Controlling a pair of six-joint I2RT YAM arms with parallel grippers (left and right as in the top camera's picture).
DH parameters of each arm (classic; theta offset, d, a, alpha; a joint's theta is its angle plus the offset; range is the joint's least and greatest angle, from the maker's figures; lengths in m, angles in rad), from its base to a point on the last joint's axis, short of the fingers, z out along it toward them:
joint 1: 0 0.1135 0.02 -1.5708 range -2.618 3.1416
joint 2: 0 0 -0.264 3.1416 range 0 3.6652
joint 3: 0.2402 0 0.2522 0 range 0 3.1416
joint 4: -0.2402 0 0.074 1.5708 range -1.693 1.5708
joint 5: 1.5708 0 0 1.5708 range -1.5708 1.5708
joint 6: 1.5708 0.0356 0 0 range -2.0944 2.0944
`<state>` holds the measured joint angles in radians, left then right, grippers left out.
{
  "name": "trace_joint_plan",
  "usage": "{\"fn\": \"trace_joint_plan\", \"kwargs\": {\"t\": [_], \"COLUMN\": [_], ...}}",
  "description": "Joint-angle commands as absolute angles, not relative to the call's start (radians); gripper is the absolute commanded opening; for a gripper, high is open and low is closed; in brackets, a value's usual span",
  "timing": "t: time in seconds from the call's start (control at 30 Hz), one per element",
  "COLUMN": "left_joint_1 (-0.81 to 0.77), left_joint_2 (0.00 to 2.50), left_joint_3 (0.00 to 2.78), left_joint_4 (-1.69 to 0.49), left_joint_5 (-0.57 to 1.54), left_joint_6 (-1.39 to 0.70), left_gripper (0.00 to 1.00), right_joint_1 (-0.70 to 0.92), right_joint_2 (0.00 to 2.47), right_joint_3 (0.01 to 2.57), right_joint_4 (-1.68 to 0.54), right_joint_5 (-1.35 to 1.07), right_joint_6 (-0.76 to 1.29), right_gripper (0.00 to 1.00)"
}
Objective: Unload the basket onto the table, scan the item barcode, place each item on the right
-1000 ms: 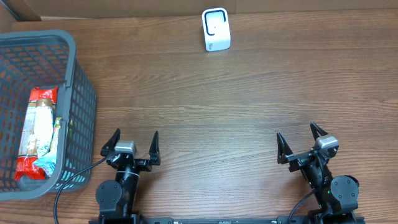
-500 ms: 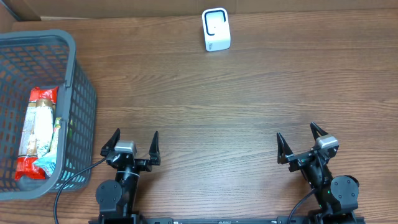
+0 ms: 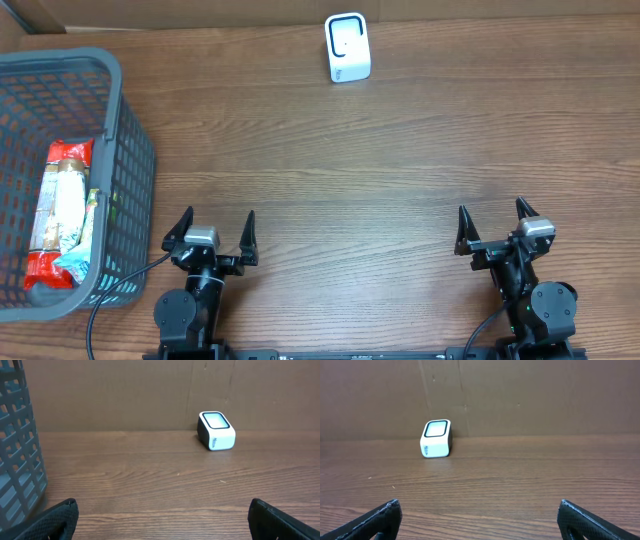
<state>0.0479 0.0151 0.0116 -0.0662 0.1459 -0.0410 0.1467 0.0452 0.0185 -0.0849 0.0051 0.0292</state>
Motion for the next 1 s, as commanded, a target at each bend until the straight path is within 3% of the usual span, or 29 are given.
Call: {"fn": "trace_joint_plan", "kwargs": {"t": [0.0, 0.5, 0.77, 0.97], "left_joint_1": [0.051, 0.051, 0.051, 0.052], "left_joint_2": [0.013, 0.013, 0.018, 0.043], "left_joint_3": [0.005, 0.005, 0.010, 0.186], "left_joint_4": [-0.064, -0.045, 0.027, -0.005], "left_joint_5": [0.147, 0.149, 0.278, 0.314], "left_joint_6": [-0.025, -0.026, -0.021, -0.025], "left_gripper": [1.00, 1.00, 1.00, 1.00], "right_joint_1": [0.153, 0.153, 0.153, 0.153], "right_joint_2": [0.046, 0.046, 0.046, 0.046], "right_joint_3": [0.009, 0.009, 0.010, 0.093], "right_joint_4": [-0.083, -0.078, -0.069, -0.070], "right_joint_5": [0.006, -0.012, -0.027, -0.137], "right_joint_6": [0.026, 0.028, 0.029, 0.029], "right_gripper": [1.00, 1.00, 1.00, 1.00]}}
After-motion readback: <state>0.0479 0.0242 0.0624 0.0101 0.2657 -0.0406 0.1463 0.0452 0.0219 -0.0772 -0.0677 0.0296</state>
